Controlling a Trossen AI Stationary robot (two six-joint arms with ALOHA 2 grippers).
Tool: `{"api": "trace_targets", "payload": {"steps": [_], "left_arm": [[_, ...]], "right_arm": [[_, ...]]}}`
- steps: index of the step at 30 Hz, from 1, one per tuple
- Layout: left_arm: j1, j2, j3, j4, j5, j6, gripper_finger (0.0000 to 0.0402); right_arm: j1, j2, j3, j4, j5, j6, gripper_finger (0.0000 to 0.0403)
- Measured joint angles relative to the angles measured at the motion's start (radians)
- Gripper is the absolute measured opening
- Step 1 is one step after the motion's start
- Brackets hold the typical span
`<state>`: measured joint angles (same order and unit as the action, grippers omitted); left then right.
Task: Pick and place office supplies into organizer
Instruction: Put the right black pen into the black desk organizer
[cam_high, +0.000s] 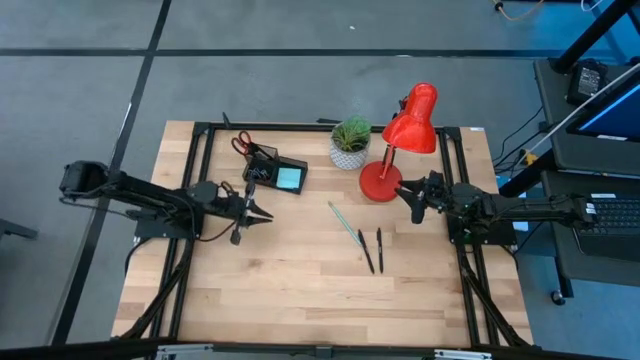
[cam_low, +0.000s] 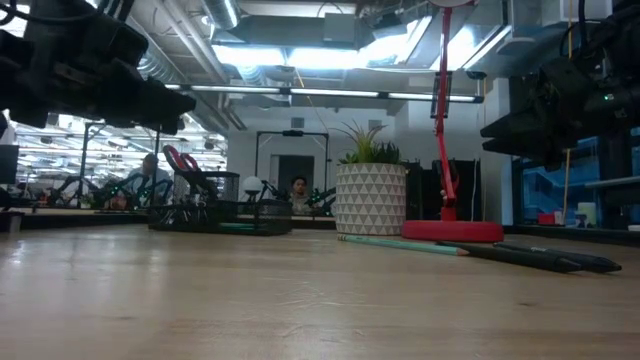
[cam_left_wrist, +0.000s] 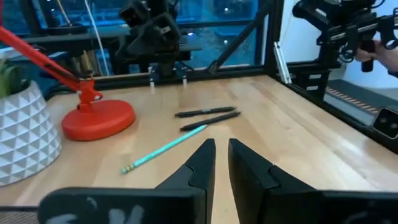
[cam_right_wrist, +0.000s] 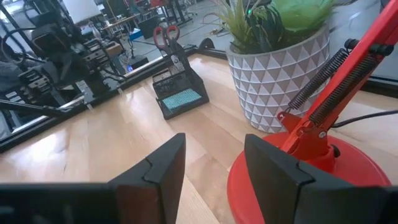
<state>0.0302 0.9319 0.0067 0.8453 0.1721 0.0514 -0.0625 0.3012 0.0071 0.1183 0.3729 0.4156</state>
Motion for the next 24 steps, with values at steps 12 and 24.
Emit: {"api": "trace_targets", "payload": {"steps": [12,24], "left_arm": [[0.226,-0.389,0.0,-0.339,0.075,0.012,0.0035],[0.322,-0.685,0.0,-0.589,-0.029,-0.009,0.0031]], "right_arm": [[0.0,0.0,0.0,0.0,0.0,-0.003,0.0168],[0.0,0.0,0.0,-0.001,0.0,-0.01,0.0168]]}}
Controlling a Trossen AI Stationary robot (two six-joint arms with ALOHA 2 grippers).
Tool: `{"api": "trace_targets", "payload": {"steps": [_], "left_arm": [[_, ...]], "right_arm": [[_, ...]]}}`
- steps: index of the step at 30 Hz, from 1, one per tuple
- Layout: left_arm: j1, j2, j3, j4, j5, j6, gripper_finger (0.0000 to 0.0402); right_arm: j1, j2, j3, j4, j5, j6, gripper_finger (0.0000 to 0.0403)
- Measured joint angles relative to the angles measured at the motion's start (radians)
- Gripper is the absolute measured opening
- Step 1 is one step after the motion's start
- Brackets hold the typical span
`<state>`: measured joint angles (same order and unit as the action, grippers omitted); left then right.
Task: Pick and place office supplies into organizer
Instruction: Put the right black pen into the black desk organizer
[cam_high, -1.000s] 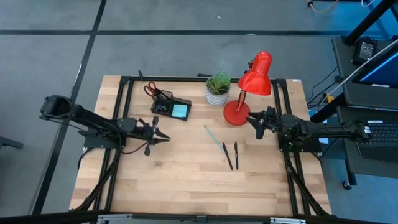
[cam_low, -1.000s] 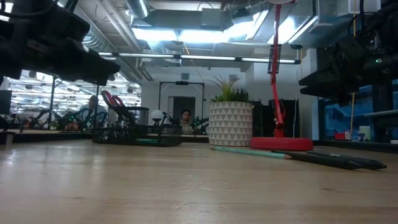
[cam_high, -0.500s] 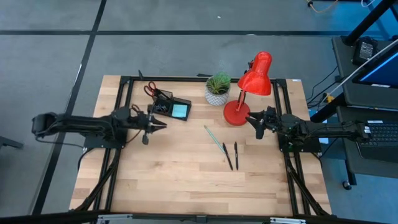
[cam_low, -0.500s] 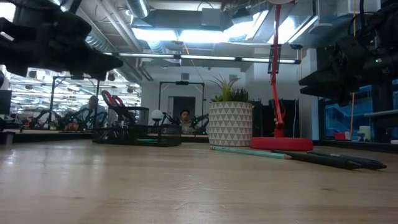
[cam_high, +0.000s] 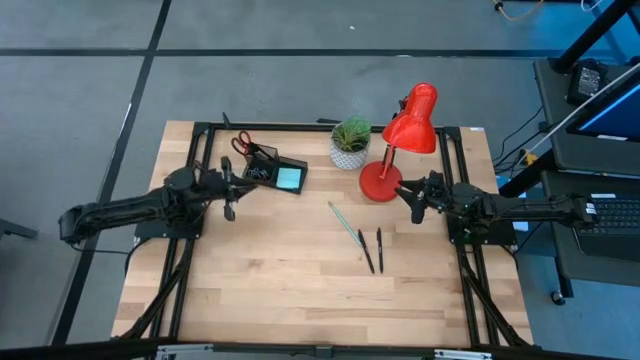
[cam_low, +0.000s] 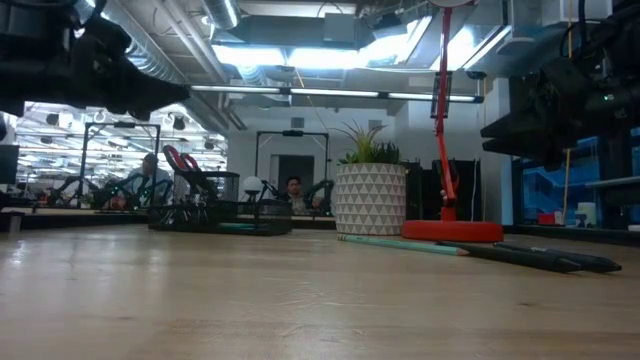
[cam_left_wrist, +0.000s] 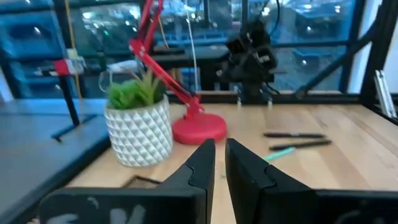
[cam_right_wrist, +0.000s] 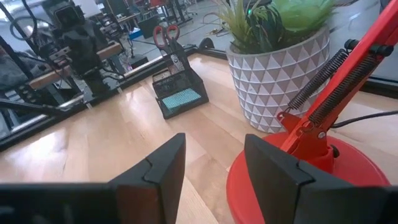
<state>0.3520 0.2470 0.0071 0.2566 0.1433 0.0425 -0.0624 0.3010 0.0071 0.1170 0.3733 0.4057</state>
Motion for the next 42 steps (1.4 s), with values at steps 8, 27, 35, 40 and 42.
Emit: {"api": "trace_targets", "payload": {"steps": [8,27,35,40,42], "left_arm": [[0.027,-0.122,0.0,-0.001,-0.151,0.083,0.0031],[0.03,-0.143,0.0,-0.023,-0.185,0.073,0.0031],[0.03,-0.143,0.0,-0.025,-0.185,0.073,0.0031],[0.03,-0.143,0.0,-0.025,-0.183,0.073,0.0031],[0.03,-0.143,0.0,-0.025,-0.177,0.073,0.0031]], "right_arm": [[0.0,0.0,0.0,0.038,-0.002,0.008,0.0168],[0.009,0.474,0.42,-0.448,-0.054,0.272,0.015],[0.128,0.808,0.59,-0.563,-0.156,0.568,0.015],[0.202,0.974,0.666,-0.658,-0.158,0.7,0.015],[0.222,1.026,0.683,-0.674,-0.157,0.766,0.015]]}}
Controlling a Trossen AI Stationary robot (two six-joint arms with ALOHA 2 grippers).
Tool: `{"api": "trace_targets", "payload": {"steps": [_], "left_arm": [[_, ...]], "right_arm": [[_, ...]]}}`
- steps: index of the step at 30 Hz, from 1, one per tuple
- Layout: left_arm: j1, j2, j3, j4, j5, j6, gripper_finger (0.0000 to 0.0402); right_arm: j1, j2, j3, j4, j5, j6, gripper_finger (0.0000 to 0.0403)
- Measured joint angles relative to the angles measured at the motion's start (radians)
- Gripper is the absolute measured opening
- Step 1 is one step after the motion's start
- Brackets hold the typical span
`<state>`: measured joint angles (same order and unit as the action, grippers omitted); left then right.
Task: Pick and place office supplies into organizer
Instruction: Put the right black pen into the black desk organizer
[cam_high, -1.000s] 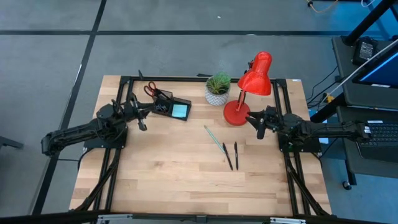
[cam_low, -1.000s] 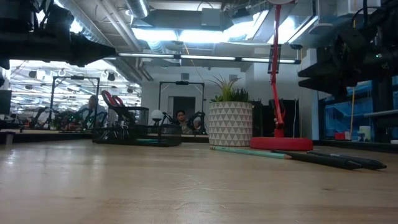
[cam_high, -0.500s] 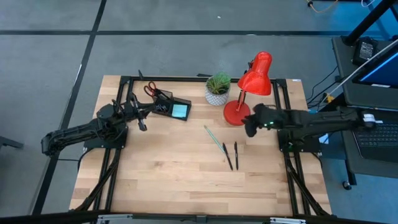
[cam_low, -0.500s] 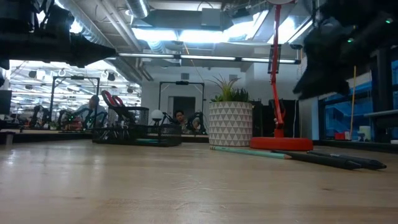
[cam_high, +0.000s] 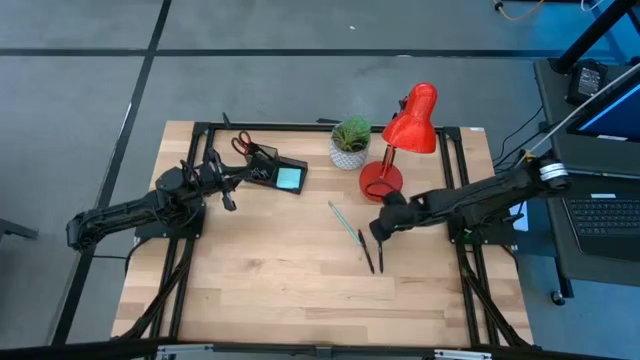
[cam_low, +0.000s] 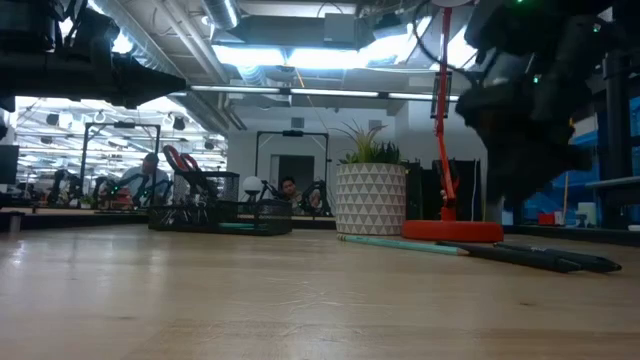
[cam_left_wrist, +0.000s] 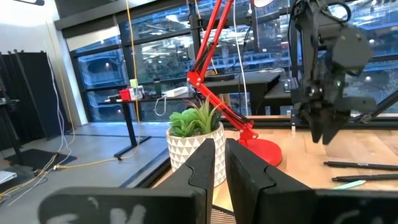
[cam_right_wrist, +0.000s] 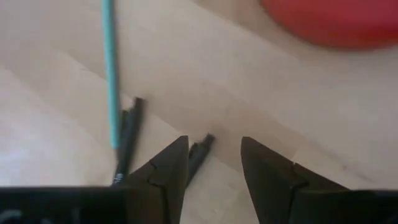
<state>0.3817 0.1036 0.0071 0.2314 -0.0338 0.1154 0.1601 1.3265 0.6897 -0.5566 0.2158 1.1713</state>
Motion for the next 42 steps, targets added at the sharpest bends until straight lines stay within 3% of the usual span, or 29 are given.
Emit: {"api": "trace_targets", "payload": {"steps": [6,30,42], "left_arm": [[0.0,0.0,0.0,0.0,0.0,0.0,0.0031],[0.0,0.0,0.0,0.0,0.0,0.003,0.0031],[0.0,0.0,0.0,0.0,0.0,0.003,0.0031]], "right_arm": [[0.017,0.1,0.003,0.003,-0.004,0.131,0.015],[0.017,0.134,0.004,0.089,-0.042,0.059,0.0151],[0.017,0.134,0.004,0.098,-0.029,0.056,0.0244]]}}
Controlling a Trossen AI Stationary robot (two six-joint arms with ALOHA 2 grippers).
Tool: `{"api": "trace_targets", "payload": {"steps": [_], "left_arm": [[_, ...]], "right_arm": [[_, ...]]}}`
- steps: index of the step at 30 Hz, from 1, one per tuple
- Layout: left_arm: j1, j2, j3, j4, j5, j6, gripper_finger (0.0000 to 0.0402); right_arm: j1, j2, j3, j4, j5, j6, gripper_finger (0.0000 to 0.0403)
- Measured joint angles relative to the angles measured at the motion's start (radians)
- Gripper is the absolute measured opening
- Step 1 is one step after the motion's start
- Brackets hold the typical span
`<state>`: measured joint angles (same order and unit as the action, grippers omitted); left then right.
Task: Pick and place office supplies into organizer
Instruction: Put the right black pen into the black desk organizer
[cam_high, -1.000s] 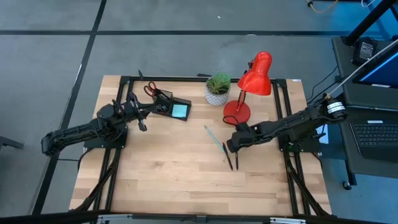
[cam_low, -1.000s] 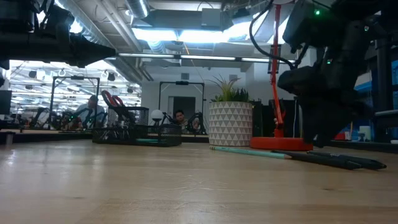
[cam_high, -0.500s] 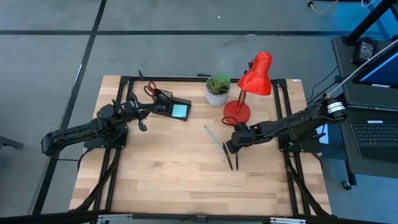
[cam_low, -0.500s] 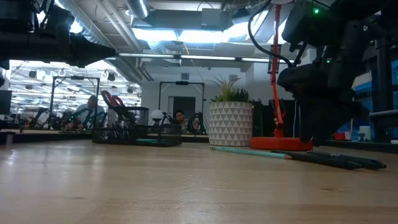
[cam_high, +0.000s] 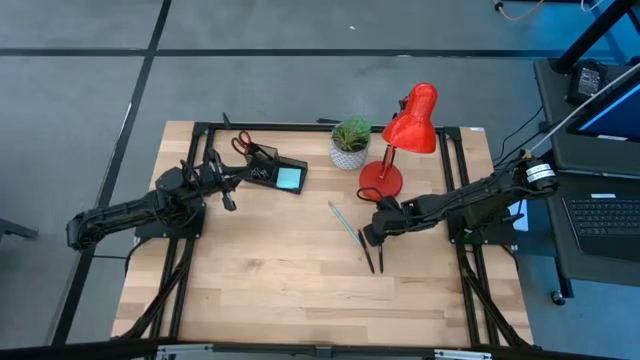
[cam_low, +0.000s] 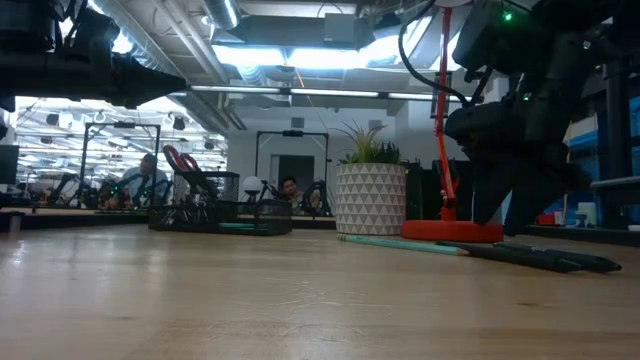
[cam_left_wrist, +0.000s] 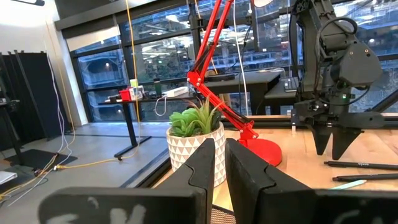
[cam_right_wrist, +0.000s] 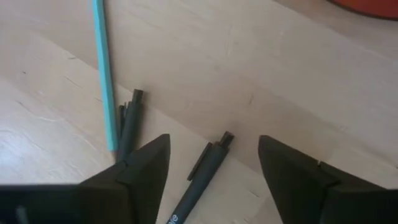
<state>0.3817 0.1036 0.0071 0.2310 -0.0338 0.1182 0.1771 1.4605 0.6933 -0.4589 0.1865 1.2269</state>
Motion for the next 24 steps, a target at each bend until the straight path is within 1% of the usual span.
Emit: {"api": "trace_targets", "payload": {"steps": [4,9,12,14,18,24], "left_arm": [[0.0,0.0,0.0,0.0,0.0,0.0,0.0031],[0.0,0.0,0.0,0.0,0.0,0.0,0.0031],[0.0,0.0,0.0,0.0,0.0,0.0,0.0031],[0.0,0.0,0.0,0.0,0.0,0.0,0.0031],[0.0,0.0,0.0,0.0,0.0,0.0,0.0031],[0.0,0.001,0.0,-0.001,0.0,0.0,0.0031]], "right_arm": [[0.0,0.0,0.0,0.007,-0.004,0.0,0.0256],[0.0,0.0,0.0,0.041,-0.005,-0.001,0.0257],[0.0,0.0,0.0,0.033,-0.003,0.012,0.0257],[0.008,0.004,0.0,0.026,0.007,0.028,0.0257],[0.026,0.012,0.0,0.017,0.075,0.03,0.0257],[0.063,0.012,0.0,-0.012,0.106,0.101,0.0257]]}}
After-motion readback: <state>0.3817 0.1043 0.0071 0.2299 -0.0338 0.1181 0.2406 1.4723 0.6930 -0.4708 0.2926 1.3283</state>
